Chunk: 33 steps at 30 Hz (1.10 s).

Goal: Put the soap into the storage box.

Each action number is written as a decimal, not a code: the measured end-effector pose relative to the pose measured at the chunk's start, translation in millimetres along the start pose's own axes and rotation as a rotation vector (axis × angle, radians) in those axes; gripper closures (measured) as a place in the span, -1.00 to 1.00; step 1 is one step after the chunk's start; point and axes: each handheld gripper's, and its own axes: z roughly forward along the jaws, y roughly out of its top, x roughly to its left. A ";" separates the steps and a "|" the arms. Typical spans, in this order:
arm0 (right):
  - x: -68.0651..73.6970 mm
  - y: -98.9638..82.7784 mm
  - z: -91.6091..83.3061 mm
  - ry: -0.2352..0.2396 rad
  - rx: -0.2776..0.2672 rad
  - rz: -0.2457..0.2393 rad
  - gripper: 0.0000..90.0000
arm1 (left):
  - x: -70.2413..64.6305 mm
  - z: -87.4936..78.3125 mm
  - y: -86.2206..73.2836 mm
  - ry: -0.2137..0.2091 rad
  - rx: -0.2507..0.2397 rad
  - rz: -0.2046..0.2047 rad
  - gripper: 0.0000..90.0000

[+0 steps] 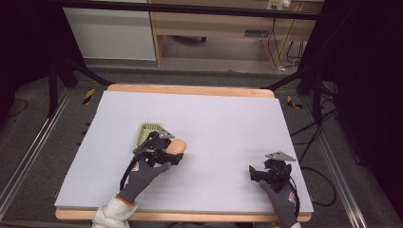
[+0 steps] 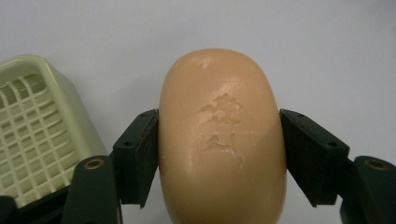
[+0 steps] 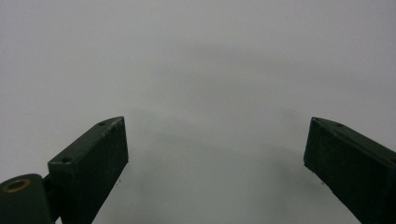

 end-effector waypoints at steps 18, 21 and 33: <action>0.3 0.2 0.4 0.002 0.000 -0.002 -0.85 | 29.6 -23.1 4.5 0.041 -0.059 -0.067 -0.30; 0.6 0.3 0.4 0.003 0.001 0.001 -0.85 | 34.6 -24.3 4.4 0.050 -0.066 -0.080 -0.30; 0.8 0.6 1.1 0.004 0.000 -0.005 -0.85 | 54.9 -22.4 4.2 0.094 -0.063 -0.122 -0.29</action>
